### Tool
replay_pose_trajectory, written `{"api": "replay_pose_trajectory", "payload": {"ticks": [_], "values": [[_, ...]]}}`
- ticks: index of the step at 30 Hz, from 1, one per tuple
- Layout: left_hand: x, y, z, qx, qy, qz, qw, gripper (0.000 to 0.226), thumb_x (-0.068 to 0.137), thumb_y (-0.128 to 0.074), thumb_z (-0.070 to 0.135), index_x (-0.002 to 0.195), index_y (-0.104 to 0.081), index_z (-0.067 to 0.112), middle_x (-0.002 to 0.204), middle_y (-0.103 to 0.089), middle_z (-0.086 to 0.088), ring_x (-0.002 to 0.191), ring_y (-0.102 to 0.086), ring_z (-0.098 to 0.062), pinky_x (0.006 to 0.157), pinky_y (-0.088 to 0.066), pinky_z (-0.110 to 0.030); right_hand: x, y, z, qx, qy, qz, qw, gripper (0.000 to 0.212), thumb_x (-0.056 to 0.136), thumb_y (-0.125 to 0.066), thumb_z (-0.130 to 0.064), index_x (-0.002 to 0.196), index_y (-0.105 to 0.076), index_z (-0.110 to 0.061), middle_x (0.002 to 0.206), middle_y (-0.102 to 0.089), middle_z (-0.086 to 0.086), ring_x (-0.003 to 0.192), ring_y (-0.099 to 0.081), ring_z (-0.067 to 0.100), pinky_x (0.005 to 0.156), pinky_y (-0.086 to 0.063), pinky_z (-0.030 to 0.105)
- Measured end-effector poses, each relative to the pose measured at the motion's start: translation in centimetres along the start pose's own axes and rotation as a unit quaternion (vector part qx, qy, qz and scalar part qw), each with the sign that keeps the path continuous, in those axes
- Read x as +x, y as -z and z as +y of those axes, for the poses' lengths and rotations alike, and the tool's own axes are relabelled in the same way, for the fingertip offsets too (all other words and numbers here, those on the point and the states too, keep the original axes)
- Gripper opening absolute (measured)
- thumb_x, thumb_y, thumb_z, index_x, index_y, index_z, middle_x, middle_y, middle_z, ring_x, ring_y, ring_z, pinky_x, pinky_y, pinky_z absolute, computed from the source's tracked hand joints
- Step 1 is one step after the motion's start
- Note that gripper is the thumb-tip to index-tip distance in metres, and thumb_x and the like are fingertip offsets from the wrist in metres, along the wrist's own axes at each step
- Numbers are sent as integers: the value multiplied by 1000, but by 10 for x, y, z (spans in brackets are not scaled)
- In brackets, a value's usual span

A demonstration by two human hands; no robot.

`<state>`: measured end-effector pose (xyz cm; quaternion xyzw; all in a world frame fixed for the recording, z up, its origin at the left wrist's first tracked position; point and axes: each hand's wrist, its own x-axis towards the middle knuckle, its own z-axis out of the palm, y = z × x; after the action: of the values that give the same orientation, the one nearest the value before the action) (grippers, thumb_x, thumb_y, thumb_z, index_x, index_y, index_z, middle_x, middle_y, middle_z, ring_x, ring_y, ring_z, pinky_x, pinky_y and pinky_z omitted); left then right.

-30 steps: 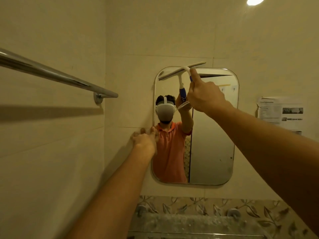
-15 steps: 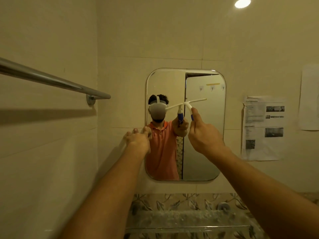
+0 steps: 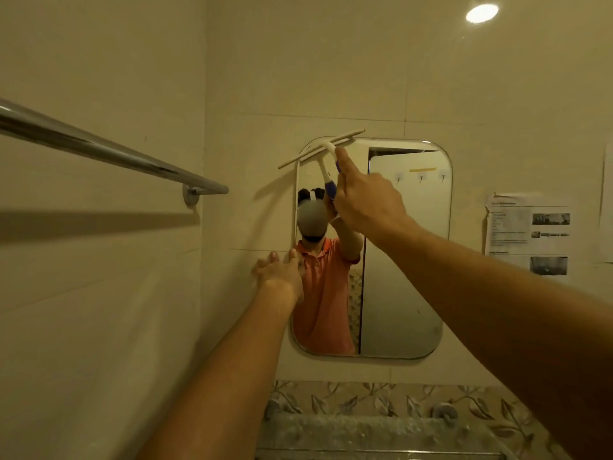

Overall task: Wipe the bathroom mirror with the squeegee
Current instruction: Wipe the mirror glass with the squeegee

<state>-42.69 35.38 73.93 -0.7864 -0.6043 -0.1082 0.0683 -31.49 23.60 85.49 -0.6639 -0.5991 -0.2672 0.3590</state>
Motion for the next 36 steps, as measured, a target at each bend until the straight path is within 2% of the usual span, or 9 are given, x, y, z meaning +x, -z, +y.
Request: {"api": "replay_pose_trajectory", "payload": {"ticks": [5,10,14,18,24,26,28,32,36], "values": [[3,-1,-2,4,5,-2,1000,101,91,-62,28,158,13,26,165,2,-19,149,-6,-46,118,-21,-56,-1,-15,-12,-23,-1,-15,1000,74,105,-43,-27,161,2,-41,80,-56,9,68,-61,24,61,-58,39],[4,1,-3,19,10,6,1000,99,93,-62,31,158,13,28,165,-4,-19,147,-16,-46,117,-26,-55,-31,-47,12,-26,-4,-4,1000,66,109,-36,-35,160,5,-41,71,-53,6,54,-54,19,43,-34,26],[-2,1,-4,28,16,-4,999,99,93,-63,31,158,12,30,166,-1,-17,147,-17,-43,117,-24,-54,-66,-68,28,-23,-15,-24,999,64,110,-33,-39,157,10,-45,71,-52,5,52,-54,17,41,-36,27],[-6,-2,-3,30,11,-9,999,96,92,-60,30,158,10,28,165,-4,-17,147,-16,-43,117,-25,-54,-99,-78,32,-14,-31,-53,998,66,110,-30,-39,155,17,-47,82,-53,6,53,-51,15,40,-29,22],[-10,-5,0,23,9,1,1000,100,90,-64,28,158,10,30,164,-9,-18,145,-22,-42,116,-28,-53,-121,-83,33,16,-51,-75,996,63,110,-29,-36,159,10,-43,66,-52,1,50,-51,13,40,-36,26],[-9,-5,0,16,12,5,1000,99,91,-63,28,158,9,30,165,-3,-17,147,-17,-42,118,-25,-52,-111,-71,33,75,-39,-51,995,58,110,-28,-39,159,4,-45,70,-56,2,52,-54,15,42,-46,33],[-7,-3,-1,14,12,6,1000,102,91,-65,30,158,11,28,165,0,-19,149,-13,-43,120,-21,-51,-94,-48,35,143,-46,-1,989,54,111,-26,-39,159,-2,-44,70,-57,1,52,-54,15,44,-47,30],[-5,-1,-4,19,14,6,1000,105,91,-67,30,158,15,25,165,2,-19,150,-9,-43,121,-18,-52,-41,4,57,198,-159,78,964,52,111,-23,-41,160,-6,-44,73,-51,3,58,-51,18,52,-55,39],[2,-7,-6,18,30,0,999,107,89,-68,34,158,14,27,165,-2,-19,149,-14,-42,120,-21,-51,-13,32,78,230,-274,102,928,52,111,-24,-36,161,-9,-42,81,-43,-2,69,-53,19,49,-48,33]]}}
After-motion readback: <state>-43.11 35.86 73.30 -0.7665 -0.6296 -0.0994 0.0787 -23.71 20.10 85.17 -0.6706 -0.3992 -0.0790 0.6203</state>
